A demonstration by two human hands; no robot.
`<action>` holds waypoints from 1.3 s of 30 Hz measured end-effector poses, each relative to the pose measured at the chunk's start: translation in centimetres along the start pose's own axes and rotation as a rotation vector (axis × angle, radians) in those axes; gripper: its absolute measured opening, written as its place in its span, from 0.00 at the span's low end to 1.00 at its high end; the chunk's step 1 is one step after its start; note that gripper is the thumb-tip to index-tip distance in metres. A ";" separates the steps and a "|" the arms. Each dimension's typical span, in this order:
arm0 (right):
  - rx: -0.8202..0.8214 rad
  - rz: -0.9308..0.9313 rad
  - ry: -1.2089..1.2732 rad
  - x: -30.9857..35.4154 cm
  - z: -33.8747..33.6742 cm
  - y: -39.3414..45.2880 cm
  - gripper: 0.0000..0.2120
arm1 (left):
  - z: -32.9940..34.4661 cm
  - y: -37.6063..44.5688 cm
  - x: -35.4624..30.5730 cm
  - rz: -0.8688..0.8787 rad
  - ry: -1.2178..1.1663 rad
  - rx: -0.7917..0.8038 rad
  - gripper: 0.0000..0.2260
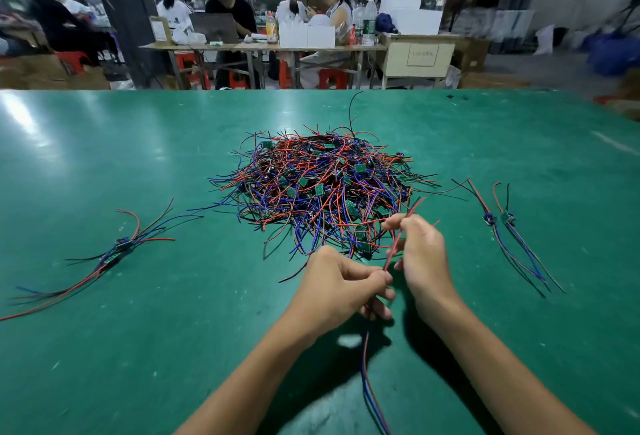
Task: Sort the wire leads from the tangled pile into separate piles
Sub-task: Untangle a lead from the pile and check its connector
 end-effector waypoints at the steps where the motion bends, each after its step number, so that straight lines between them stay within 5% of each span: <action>1: -0.041 0.036 0.013 0.2 -0.5 0.5 0.16 | 0.3 -0.1 0.1 0.004 0.029 0.026 0.09; 8: -0.092 0.218 0.289 0.9 -2.0 1.0 0.13 | 0.3 -0.2 0.6 -0.053 -0.010 0.066 0.07; 12: 0.228 0.245 0.353 1.5 -2.6 1.2 0.15 | -0.5 0.1 0.7 -0.125 -0.191 0.017 0.09; 17: 0.548 0.042 0.006 1.3 -1.8 -0.3 0.10 | -1.3 0.5 0.5 -0.105 -0.259 0.010 0.13; 26: 0.263 0.039 0.093 1.3 -2.9 0.5 0.08 | -1.5 0.5 0.6 -0.039 -0.189 -0.116 0.16; 34: 0.244 0.121 0.236 1.2 -2.5 0.3 0.07 | -2.5 1.0 1.4 0.233 0.365 -0.396 0.02; 37: 0.178 0.148 0.336 1.6 -2.4 0.4 0.09 | -2.4 1.0 1.2 0.295 0.498 -0.327 0.08; 39: 0.143 0.186 0.412 1.9 -2.5 0.4 0.10 | -2.1 1.0 1.0 0.201 0.345 -0.131 0.12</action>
Point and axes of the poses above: each hand's wrist, its own y-axis towards the middle knuckle, its own z-axis out of the palm, x = y × z, the point moved 1 cm from there along y, towards the middle knuckle, and after that the axes turned 7 degrees about y, right-handed, at the moved point
